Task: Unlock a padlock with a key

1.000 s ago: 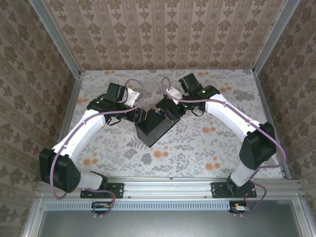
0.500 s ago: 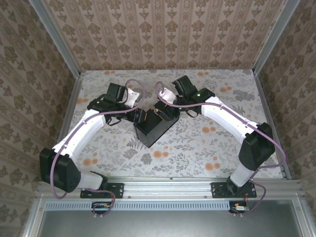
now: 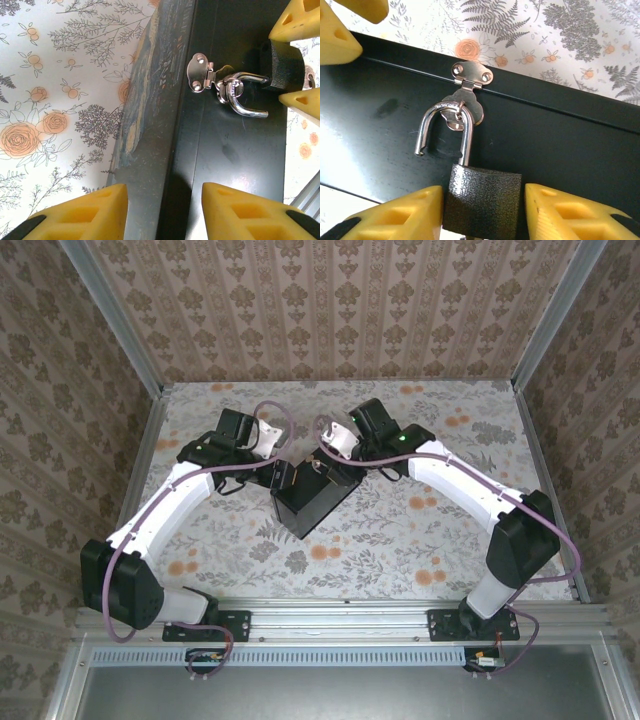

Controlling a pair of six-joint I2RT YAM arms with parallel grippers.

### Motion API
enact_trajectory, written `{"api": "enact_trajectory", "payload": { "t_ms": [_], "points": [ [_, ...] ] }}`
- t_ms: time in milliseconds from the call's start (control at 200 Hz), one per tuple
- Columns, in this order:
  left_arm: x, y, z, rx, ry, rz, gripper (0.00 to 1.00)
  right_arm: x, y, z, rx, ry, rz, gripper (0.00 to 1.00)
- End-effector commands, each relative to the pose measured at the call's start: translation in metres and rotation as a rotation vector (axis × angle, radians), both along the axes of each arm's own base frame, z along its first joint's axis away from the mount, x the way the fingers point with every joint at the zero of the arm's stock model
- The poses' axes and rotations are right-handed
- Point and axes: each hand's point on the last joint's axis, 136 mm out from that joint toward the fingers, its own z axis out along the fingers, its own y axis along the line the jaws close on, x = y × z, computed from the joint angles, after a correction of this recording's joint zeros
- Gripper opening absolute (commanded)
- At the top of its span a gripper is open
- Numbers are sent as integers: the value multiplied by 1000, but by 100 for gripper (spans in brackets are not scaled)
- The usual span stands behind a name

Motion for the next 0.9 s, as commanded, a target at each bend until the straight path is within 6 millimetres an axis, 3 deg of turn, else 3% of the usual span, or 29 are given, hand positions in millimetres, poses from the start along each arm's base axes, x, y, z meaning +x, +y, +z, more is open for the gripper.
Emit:
{"api": "enact_trajectory", "payload": {
  "t_ms": [0,135,295,370,515,650,890],
  "points": [
    [-6,-5,-6,-20,40,-18,44,-10,-8,-24,-86,35,-33,38],
    [-8,-5,-9,-25,59,-14,44,-8,-8,-22,-35,63,-122,26],
    [-9,-6,-12,-36,83,4,43,2,-13,-2,57,98,-255,15],
    [-5,-8,-11,-47,90,24,43,5,-16,7,67,113,-296,13],
    [-8,-32,-10,-45,92,15,41,8,-21,19,72,148,-379,7],
    [-2,-37,-17,-31,111,80,41,11,-33,24,67,147,-485,4],
    [6,-57,-17,-114,142,169,37,23,-53,16,83,130,-709,1]
  ]
}}
